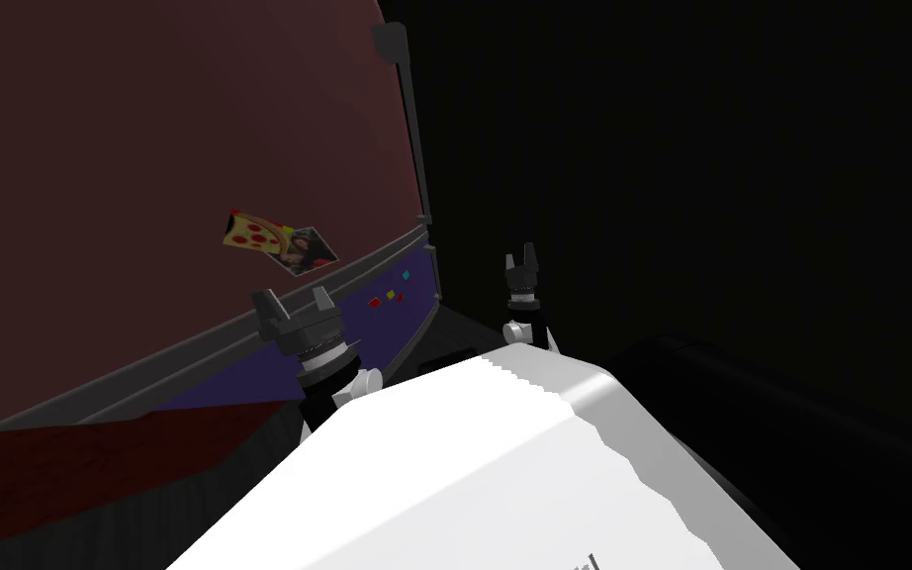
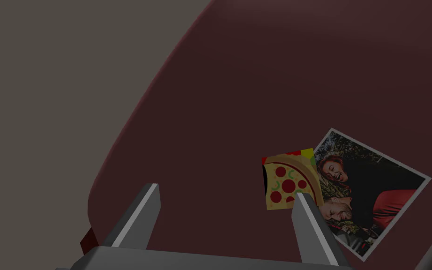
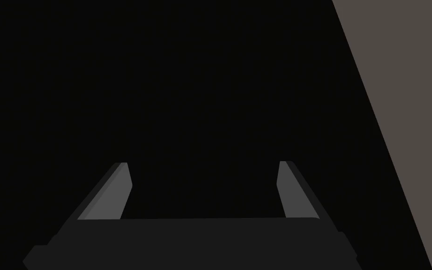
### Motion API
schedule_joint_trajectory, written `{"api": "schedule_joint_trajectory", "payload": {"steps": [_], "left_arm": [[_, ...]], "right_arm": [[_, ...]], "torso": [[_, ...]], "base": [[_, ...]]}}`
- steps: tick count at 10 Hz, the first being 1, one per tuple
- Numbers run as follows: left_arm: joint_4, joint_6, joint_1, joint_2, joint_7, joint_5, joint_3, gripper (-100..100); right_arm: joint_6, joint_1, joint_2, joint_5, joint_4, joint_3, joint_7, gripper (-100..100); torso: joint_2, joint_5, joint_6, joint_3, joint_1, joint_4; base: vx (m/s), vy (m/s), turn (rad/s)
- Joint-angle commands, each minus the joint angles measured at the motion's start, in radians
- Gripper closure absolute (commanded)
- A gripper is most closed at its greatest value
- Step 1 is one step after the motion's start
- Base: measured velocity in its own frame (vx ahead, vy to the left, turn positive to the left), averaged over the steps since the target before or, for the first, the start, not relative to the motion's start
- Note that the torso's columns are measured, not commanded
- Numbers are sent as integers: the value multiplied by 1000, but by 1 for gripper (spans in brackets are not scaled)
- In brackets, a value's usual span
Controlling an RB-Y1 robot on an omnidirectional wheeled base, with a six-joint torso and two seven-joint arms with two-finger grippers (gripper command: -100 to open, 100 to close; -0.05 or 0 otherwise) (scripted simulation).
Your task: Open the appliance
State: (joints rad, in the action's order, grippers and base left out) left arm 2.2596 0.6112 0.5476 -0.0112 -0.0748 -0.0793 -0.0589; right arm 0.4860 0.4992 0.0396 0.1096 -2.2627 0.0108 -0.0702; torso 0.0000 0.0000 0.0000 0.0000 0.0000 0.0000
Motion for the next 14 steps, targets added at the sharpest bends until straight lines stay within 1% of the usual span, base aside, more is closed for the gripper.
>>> {"api": "schedule_joint_trajectory", "payload": {"steps": [1,3,9,10,11,12,14], "left_arm": [[0,0,0,0,0,0,0,0],[0,0,0,0,0,0,0,0],[0,0,0,0,0,0,0,0],[-5,-7,-7,41,6,-6,3,-100],[-10,-14,-13,67,11,-12,7,-100],[-16,-23,-22,91,18,-20,11,-100],[-33,-47,-44,126,37,-41,23,-100]], "right_arm": [[0,0,0,0,0,0,0,0],[0,0,0,0,0,0,0,0],[0,0,0,0,0,0,0,0],[0,0,0,0,0,0,0,0],[0,0,0,0,0,0,0,0],[0,0,0,0,0,0,0,0],[0,0,0,0,0,0,0,0]], "torso": [[40,0,0,-82,0,41],[175,0,0,-351,0,176],[618,0,0,-1234,0,617],[691,0,0,-1382,0,691],[725,0,0,-1451,0,724],[734,0,0,-1471,0,734],[737,0,0,-1477,1,737]], "base": [[0,0,0],[0,0,0],[0,0,0],[16,0,-44],[24,2,-63],[31,6,-81],[45,13,-118]]}}
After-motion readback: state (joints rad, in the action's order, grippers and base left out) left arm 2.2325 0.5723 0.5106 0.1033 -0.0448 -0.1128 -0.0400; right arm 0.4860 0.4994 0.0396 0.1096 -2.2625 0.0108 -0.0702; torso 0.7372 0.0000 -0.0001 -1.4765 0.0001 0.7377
